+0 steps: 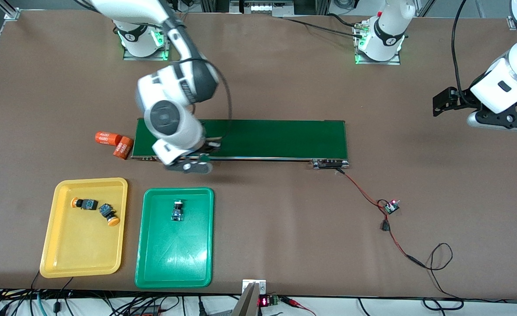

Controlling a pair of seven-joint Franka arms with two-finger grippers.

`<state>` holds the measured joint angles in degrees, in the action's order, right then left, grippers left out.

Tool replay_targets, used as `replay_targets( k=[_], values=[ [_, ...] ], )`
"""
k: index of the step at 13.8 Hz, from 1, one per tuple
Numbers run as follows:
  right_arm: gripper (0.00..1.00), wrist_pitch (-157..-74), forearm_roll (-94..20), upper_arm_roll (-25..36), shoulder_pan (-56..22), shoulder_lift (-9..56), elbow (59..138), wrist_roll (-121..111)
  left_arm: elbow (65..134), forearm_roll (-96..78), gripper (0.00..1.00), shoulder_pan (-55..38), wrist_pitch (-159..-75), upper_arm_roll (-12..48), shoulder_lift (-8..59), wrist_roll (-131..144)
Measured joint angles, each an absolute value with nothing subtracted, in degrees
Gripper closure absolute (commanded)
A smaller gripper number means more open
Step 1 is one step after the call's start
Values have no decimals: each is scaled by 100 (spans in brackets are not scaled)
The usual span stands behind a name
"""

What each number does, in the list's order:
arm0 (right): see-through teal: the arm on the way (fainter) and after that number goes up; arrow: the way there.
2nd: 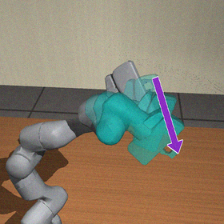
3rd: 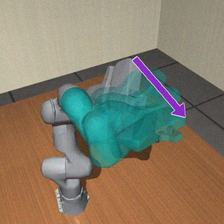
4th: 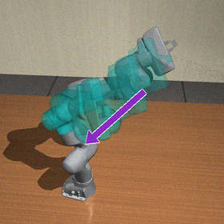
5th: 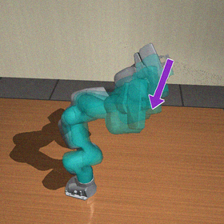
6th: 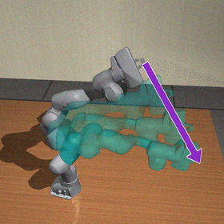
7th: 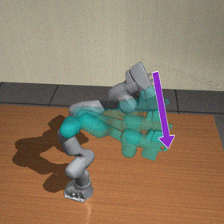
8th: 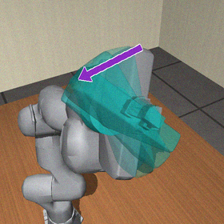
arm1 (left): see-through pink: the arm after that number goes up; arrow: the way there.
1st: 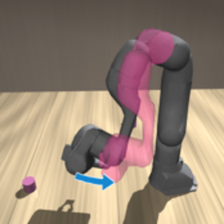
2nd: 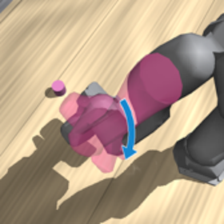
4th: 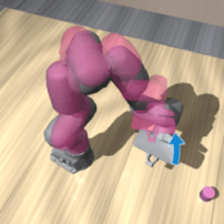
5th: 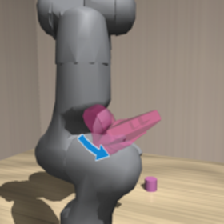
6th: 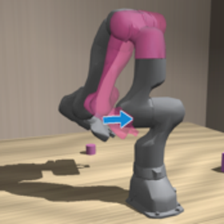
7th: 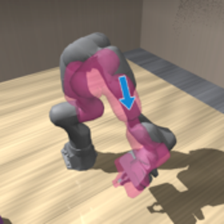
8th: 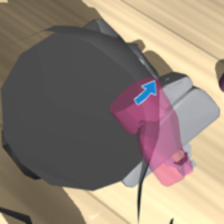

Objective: Sort buttons by color to trays
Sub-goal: 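Carry the green button with the right gripper into the green tray, release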

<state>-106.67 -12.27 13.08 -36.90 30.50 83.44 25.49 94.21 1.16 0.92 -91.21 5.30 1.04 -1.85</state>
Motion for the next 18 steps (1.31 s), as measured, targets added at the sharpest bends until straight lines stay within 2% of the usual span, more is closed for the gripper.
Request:
replay_targets(
  k=[5,10,14,18],
  values=[
    [100,-10995,-1088,1306,-3030,3370,8226,1409,9421,116,0,92,-9121,539,105,-185],
    [100,-12178,-633,1311,-2558,4089,8199,115,9420,116,0,92,-9120,541,105,-185],
    [100,-13346,-611,1314,-2266,4392,8085,-534,9420,116,0,92,-9120,542,105,-185],
    [100,-13591,-755,1265,-2289,4715,7660,-511,9420,116,0,92,-9120,543,105,-185]
  ],
)
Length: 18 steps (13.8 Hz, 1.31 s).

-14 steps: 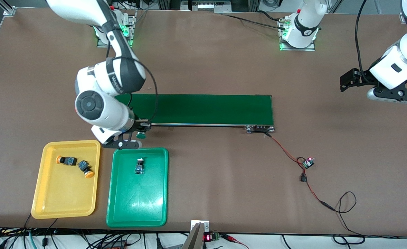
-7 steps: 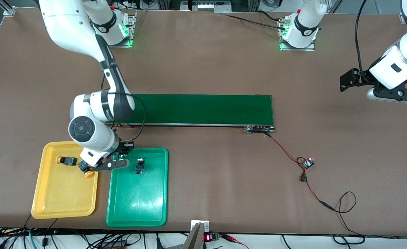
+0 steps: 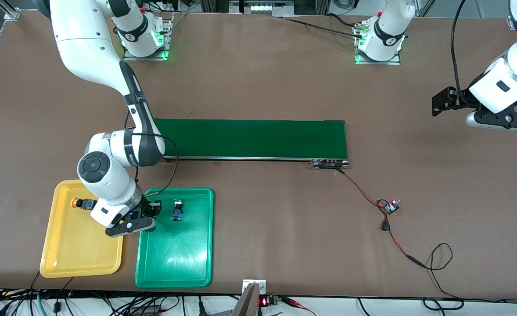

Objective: Sort buttons by color to trays

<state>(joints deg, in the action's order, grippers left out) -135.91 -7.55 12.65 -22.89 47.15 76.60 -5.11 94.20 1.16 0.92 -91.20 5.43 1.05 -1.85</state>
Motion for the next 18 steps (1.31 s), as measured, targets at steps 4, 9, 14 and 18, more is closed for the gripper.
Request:
replay_targets(
  k=[4,9,14,18],
  values=[
    [98,-13642,-953,1254,-2348,5198,7599,-509,9419,116,0,92,-9120,543,105,-185],
    [0,-12663,-1357,1259,-2349,5108,7480,-444,9420,116,0,93,-9078,543,105,-179],
    [0,-11274,-1373,1337,-2358,4196,7354,71,9419,116,0,124,-9053,541,105,-176],
    [0,-10372,-1161,1624,-2228,3309,7343,142,9418,116,0,123,-9041,542,107,-176]
  ],
)
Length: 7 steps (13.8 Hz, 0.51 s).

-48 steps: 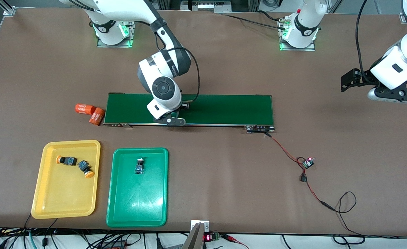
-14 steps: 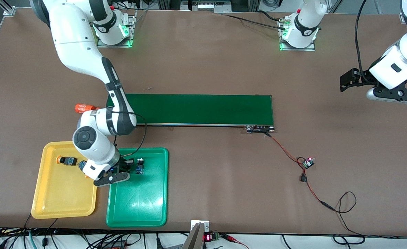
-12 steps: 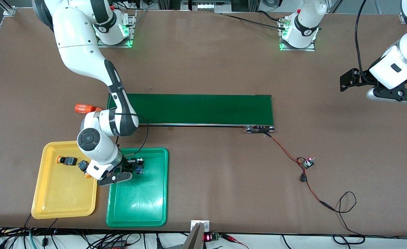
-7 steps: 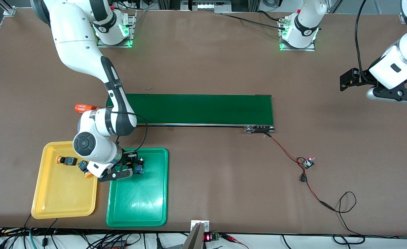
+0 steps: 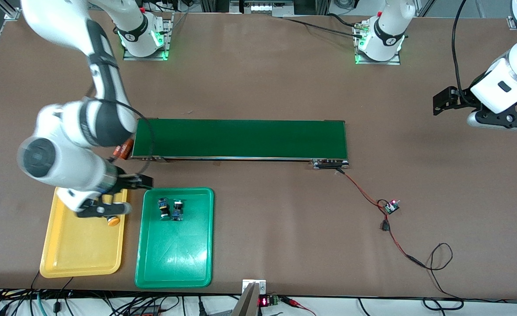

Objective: Sort buttons by color to trays

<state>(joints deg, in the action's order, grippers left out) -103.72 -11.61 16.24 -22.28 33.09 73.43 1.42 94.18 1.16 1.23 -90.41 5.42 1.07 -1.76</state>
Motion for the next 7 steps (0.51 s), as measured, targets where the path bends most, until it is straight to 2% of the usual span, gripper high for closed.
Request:
replay_targets(
  k=[7],
  values=[
    [0,-9154,-685,1654,-1176,1555,7556,41,9416,116,0,122,-9037,543,107,-176]
  ],
)
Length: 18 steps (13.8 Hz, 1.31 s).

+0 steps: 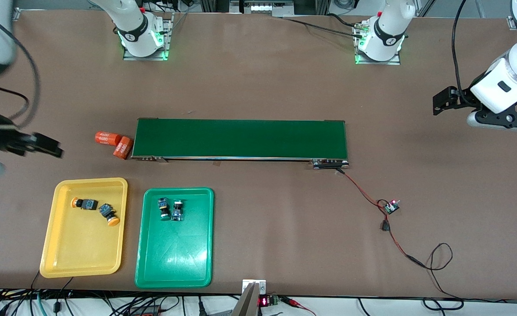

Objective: Sort buttons by color to trays

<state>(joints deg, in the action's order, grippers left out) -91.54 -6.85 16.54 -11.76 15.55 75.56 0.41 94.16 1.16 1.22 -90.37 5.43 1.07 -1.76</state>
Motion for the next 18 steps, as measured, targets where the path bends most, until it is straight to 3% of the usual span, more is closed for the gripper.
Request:
replay_targets(
  k=[3,6,10,14,18],
  values=[
    [0,-9134,-432,1178,-613,1037,8025,-57,9416,116,0,122,-9037,543,107,-176],
    [0,-9116,20,602,-319,928,8147,-54,9416,116,0,122,-9037,543,107,-176],
    [0,-9024,58,552,-290,851,8310,-78,9416,116,0,122,-9037,544,107,-176],
    [0,-9139,57,552,-268,282,9056,-84,9416,116,0,122,-9037,544,107,-176],
    [0,-9136,58,496,-269,-39,9286,-124,9416,116,0,122,-9037,544,107,-176]
  ],
)
